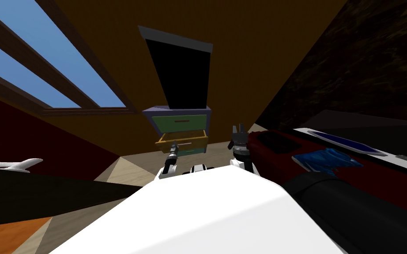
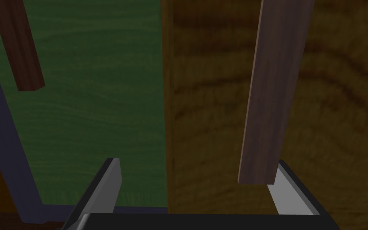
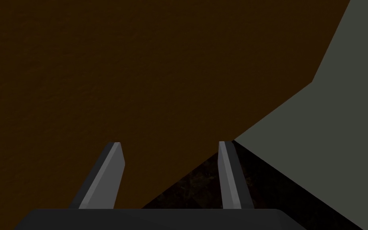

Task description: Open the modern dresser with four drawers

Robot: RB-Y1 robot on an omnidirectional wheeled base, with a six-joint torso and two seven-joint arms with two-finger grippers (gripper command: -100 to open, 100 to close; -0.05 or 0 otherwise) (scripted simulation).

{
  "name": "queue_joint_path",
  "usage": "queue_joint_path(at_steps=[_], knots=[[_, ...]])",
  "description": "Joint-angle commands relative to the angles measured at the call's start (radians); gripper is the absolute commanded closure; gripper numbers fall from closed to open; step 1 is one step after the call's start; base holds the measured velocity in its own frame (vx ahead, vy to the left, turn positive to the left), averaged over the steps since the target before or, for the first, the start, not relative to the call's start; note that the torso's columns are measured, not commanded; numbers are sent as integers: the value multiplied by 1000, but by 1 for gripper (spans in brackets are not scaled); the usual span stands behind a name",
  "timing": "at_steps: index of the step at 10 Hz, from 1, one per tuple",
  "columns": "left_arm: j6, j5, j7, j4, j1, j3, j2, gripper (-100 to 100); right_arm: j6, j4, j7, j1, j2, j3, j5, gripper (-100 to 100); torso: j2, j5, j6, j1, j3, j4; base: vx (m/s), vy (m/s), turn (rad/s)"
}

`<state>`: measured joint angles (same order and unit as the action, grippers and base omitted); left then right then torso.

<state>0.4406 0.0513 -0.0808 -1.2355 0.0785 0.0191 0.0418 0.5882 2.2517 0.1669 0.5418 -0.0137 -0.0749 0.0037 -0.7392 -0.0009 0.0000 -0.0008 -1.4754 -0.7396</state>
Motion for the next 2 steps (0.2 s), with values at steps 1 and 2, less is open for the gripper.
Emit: queue_joint_path(at_steps=[1,2], knots=[[-1,0,0,1,0,0,0,0,0,0,0,0,0,0,0,0,0,0,0,0,0,1,0,0,0],[-1,0,0,1,1,0,0,0,0,0,0,0,0,0,0,0,1,1,0,0,0,1,0,0,0]])
